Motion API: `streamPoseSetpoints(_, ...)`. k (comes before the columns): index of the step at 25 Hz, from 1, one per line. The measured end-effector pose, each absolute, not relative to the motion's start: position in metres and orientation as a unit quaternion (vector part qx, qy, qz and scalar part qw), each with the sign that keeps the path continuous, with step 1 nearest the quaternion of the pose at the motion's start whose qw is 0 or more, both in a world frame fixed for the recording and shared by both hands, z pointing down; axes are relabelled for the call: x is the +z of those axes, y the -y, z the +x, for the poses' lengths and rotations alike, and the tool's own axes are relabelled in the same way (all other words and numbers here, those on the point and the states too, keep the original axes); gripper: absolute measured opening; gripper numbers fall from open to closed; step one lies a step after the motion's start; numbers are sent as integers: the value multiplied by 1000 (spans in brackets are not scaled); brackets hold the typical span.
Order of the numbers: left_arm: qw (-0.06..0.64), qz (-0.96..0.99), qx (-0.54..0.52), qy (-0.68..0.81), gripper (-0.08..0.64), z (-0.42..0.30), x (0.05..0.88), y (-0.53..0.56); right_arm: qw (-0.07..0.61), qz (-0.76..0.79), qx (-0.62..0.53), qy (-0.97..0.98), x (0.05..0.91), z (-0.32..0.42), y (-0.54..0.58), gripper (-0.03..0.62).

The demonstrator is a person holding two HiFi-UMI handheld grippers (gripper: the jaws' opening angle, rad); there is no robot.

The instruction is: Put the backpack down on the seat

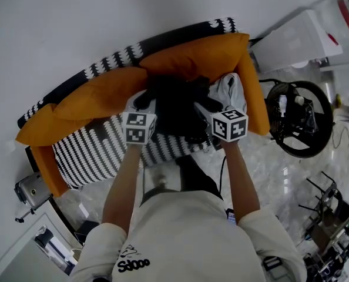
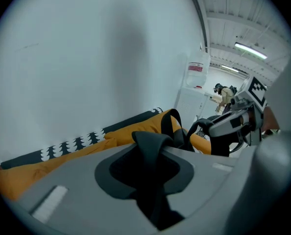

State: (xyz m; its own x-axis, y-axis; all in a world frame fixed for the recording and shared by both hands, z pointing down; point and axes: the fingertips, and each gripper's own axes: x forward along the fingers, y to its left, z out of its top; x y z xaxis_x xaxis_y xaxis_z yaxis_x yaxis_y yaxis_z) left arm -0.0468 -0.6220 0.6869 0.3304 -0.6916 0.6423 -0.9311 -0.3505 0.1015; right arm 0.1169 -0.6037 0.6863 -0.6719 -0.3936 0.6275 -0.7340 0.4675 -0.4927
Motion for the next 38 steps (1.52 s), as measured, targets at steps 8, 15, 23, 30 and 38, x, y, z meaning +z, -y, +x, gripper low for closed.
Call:
streamPoseSetpoints(8,246,775,275,514,152,-45,706,622,234,319,407,823,697,114,602,206)
streamPoseSetpoints(15,268,768,278,511,213,-53,711,598,239,299,414,826,694,114,586,265)
streamPoseSetpoints(23,272,769,270,511,229,-69,709,563,221,340,379,832,667,117,573,261)
streamPoseSetpoints(30,265,773,244,523,229,-103,689,520,210,370,348,835,633,120,538,237)
streamPoseSetpoints(38,234,787,211,531,205,-137,643,459,210,433,304,822,590,129,472,187)
